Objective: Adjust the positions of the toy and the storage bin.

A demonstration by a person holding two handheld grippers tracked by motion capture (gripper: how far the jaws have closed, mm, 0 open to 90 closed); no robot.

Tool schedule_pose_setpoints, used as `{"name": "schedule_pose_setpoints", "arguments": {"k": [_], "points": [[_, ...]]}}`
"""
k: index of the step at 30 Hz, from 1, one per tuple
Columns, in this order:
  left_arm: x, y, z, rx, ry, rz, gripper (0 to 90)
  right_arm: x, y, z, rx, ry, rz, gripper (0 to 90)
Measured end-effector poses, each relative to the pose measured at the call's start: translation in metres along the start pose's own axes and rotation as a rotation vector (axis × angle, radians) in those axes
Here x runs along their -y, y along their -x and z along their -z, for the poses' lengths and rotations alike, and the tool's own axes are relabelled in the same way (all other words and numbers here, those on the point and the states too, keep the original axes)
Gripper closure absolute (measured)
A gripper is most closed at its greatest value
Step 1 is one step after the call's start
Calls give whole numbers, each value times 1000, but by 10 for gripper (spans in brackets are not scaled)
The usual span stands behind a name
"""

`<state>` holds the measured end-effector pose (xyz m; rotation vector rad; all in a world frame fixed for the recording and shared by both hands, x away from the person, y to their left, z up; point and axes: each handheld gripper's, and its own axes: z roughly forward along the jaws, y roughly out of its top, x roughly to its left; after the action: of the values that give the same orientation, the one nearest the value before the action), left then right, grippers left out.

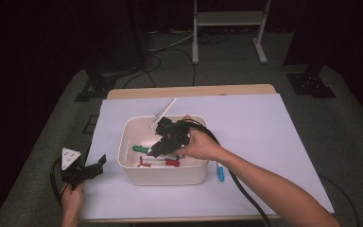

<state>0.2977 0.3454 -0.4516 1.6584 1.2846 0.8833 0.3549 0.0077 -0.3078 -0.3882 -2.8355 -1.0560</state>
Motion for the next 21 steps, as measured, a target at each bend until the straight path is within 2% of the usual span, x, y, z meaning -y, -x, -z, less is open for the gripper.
{"name": "schedule_pose_setpoints", "arguments": {"k": [9,12,21], "points": [[0,0,0,1,0,-2,0,1,6,-22,-19,-59,3,759],[0,0,0,2,-1,-1,0,2,5,-26,-3,-75,14,759],[0,0,0,1,0,-1,0,3,3,-38,-5,-112,30,759]]}}
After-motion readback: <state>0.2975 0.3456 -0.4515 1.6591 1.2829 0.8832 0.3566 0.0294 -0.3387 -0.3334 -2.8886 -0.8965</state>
